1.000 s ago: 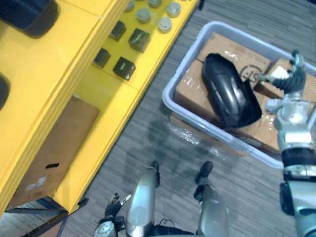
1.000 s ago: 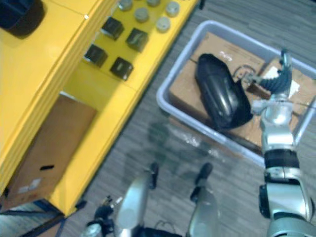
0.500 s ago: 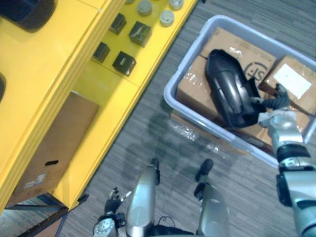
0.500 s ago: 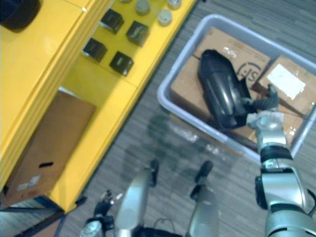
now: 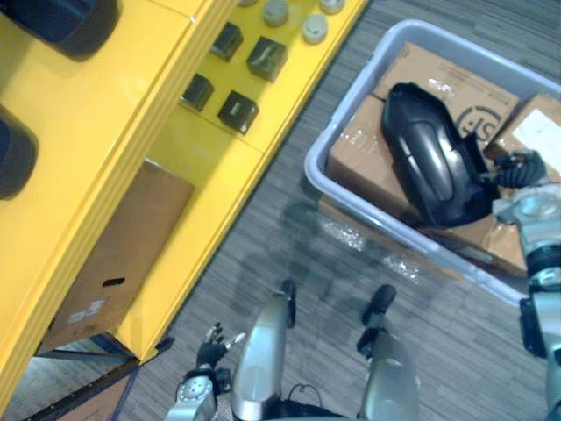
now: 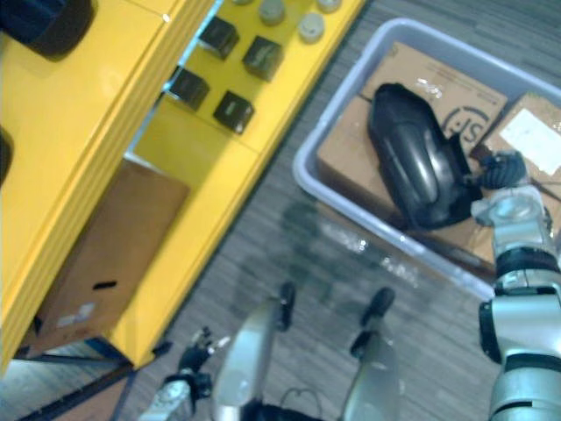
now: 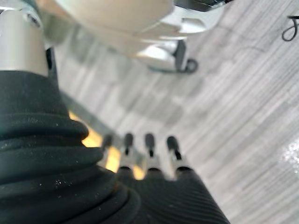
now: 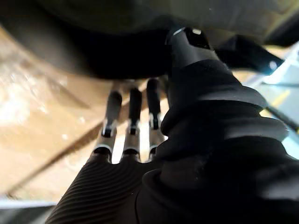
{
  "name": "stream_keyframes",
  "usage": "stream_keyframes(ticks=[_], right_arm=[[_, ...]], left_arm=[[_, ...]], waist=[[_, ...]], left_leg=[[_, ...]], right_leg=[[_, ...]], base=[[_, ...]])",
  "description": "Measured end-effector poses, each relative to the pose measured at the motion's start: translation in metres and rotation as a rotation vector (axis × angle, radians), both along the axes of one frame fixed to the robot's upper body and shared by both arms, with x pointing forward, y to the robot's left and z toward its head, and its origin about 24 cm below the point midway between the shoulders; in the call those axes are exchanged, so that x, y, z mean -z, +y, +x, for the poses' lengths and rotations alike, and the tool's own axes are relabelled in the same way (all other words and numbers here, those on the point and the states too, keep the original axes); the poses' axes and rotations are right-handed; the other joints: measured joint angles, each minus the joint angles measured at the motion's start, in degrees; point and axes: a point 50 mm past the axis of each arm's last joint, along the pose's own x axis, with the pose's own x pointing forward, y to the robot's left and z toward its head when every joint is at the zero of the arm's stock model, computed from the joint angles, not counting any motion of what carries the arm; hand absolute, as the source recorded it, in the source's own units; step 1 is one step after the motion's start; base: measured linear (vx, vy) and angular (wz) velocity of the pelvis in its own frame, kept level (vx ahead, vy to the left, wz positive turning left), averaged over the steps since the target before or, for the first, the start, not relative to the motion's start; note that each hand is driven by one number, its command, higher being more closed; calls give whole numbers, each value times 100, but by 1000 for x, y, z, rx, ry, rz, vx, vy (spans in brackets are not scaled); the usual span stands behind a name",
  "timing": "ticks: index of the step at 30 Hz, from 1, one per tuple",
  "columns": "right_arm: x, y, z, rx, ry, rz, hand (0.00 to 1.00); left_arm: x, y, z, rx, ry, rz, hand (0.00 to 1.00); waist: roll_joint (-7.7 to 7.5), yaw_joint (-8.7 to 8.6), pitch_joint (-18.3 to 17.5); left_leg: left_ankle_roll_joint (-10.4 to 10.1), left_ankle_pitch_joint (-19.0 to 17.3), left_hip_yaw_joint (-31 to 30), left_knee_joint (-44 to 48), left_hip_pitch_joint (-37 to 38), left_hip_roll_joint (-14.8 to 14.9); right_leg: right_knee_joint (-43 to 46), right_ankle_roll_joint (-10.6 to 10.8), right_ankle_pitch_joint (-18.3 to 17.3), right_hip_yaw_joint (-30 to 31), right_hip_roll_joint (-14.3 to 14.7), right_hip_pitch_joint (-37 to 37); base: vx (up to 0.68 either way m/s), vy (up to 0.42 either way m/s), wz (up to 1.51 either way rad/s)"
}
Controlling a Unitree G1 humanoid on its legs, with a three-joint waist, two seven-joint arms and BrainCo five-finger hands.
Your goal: Walk over and take plastic housings, then place them on the shelf
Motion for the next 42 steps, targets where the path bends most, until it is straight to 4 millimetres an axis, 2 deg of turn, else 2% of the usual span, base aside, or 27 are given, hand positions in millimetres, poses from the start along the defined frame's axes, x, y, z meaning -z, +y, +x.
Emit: stream_keyframes(ticks=[4,7,9,12,14,18,19,20,21,22,25,27,29,33,35,38,42], right_arm=[[1,1,1,72,11,-83,100],[3,1,0,122,9,-133,100],[7,-1,-3,171,11,-145,100],[11,6,-1,189,-26,-161,100],[9,10,1,182,-60,-192,100],[1,15,4,165,-133,-254,100],[-12,25,9,126,-211,-283,100],[-14,27,9,119,-222,-289,100],[-22,36,12,79,-273,-319,100],[-24,39,13,62,-285,-327,100],[-22,64,21,-20,-314,-331,100],[-21,83,25,-95,-333,-363,100],[-22,92,26,-128,-348,-382,100],[-31,103,25,-165,-411,-423,100],[-34,108,25,-195,-432,-450,100],[-35,115,24,-237,-456,-481,100],[-47,132,20,-297,-573,-520,100]], left_arm=[[-8,-4,9,85,-62,-5,0],[-26,-17,28,173,-161,-52,0],[-49,-56,47,278,-274,-201,0],[-80,-103,57,394,-383,-415,0],[-94,-114,59,443,-434,-473,0],[-113,-119,70,443,-495,-550,0],[-129,-122,79,449,-550,-584,0],[-132,-123,80,454,-561,-586,0],[-149,-127,88,475,-616,-591,0],[-156,-127,91,478,-635,-592,0],[-175,-124,107,437,-694,-564,0],[-187,-121,117,422,-729,-496,0],[-193,-119,123,412,-741,-448,0],[-207,-116,134,383,-766,-396,0],[-214,-114,140,360,-780,-381,0],[-228,-110,150,332,-814,-344,0],[-233,-103,173,287,-817,-142,0]], waist=[[11,40,-8],[12,31,-8],[12,-2,-8],[11,-66,-8],[11,-130,-8],[8,-183,-8],[4,-279,-6],[3,-291,-6],[-17,-327,0],[-42,-333,3],[-253,-414,-7],[-527,-480,-18],[-654,-552,-14],[-702,-759,-25],[-730,-769,-37],[-888,-811,-52],[-1136,-963,-64]], left_leg=[[-22,23,-23,-35,30,3],[-15,26,-32,3,-1,-5],[-3,32,-54,51,-70,-37],[3,28,-66,101,-107,-42],[-2,23,-76,147,-173,-20],[-21,-7,-57,249,-253,68],[-20,-7,-48,254,-252,75],[-20,-7,-41,255,-251,78],[-14,-13,-4,258,-232,100],[-14,-15,20,257,-221,115],[-34,-42,126,252,-148,213],[-56,-55,249,240,-124,313],[-64,-59,344,224,-72,354],[-64,-59,462,189,30,371],[-65,-60,547,169,71,410],[-84,-50,649,92,131,456],[-118,-39,738,43,164,529]], right_leg=[[43,-40,-30,-18,6,6],[46,-45,-33,-27,-6,7],[27,-60,-41,-50,-32,-2],[21,-54,-30,-63,-34,-6],[25,-40,-18,-78,-13,-47],[34,-33,32,-29,74,-102],[36,-38,44,-4,79,-103],[35,-38,47,2,81,-104],[35,-46,59,33,92,-104],[33,-55,67,57,103,-108],[7,-94,96,191,189,-123],[-36,-136,123,313,271,-184],[-66,-159,148,369,293,-187],[-82,-163,215,506,303,-184],[-125,-176,247,575,341,-185],[-240,-204,297,652,401,-182],[-370,-229,376,772,484,-184]], base=[[-17,19,1],[-47,54,3],[-49,75,7],[-34,81,3],[-15,49,0],[-8,38,-7],[-11,32,-2],[-32,50,-7],[-32,32,-10],[-53,40,-22],[-51,4,-24],[-53,-17,-30],[-52,-11,-29],[-41,16,-15],[-45,1,-21],[-53,-25,-19],[-37,-20,-14]])
